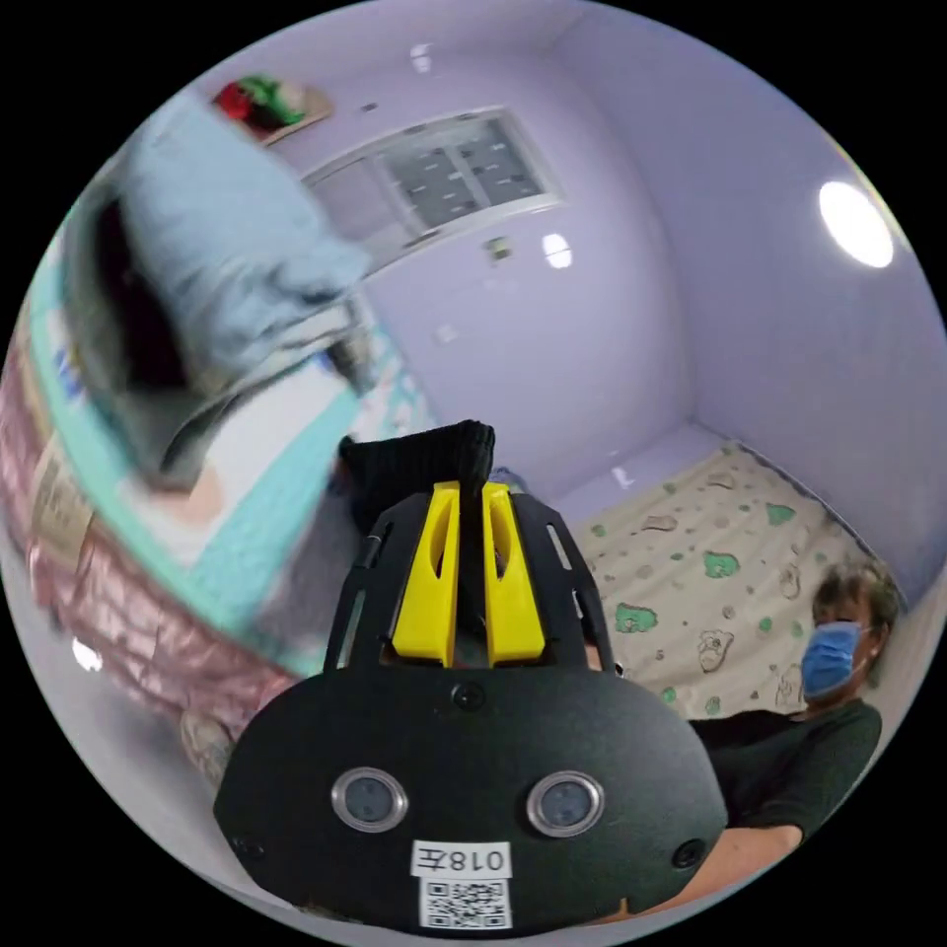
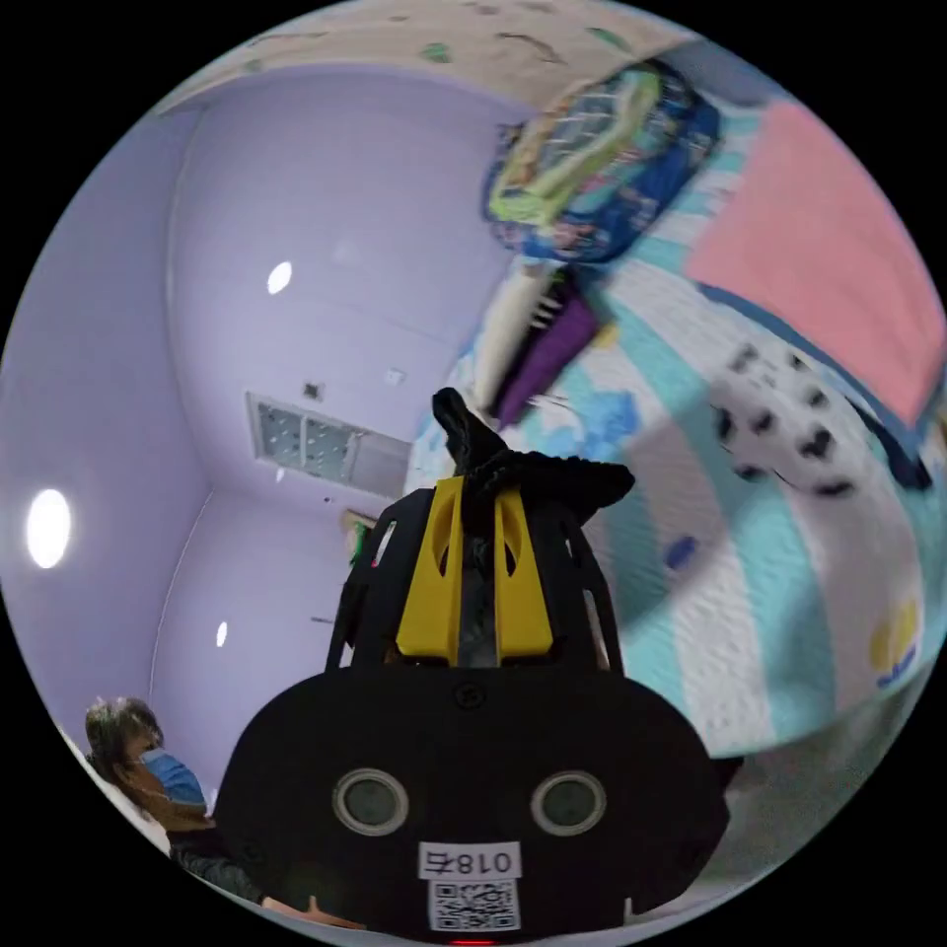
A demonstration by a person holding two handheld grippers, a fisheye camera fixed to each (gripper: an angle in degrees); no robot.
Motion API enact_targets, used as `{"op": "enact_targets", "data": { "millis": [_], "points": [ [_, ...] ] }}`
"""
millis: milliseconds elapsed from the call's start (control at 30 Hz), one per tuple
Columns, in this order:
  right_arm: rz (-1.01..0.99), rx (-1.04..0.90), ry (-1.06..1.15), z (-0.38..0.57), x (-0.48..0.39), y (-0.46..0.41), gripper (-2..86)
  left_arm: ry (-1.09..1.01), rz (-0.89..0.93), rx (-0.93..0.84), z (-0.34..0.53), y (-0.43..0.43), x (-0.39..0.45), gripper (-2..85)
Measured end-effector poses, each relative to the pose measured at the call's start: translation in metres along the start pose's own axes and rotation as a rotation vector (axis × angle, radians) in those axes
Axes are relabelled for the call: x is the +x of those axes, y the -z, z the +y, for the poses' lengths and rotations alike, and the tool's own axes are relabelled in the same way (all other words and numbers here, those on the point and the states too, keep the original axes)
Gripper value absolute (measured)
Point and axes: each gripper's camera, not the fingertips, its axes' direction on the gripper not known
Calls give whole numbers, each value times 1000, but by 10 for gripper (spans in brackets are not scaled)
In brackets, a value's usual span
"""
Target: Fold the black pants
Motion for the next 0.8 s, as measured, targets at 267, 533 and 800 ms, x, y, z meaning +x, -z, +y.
{"op": "enact_targets", "data": {
  "millis": [267,533,800],
  "points": [
    [-65,30,-116,37,72,38,55,15,-59,-16,-1,9,10,35],
    [208,-70,-156,67,95,75,83,121,-350,-349,-21,-4,22,67],
    [411,-3,129,121,42,92,113,-501,-493,-272,-59,-88,191,80]
  ]
}}
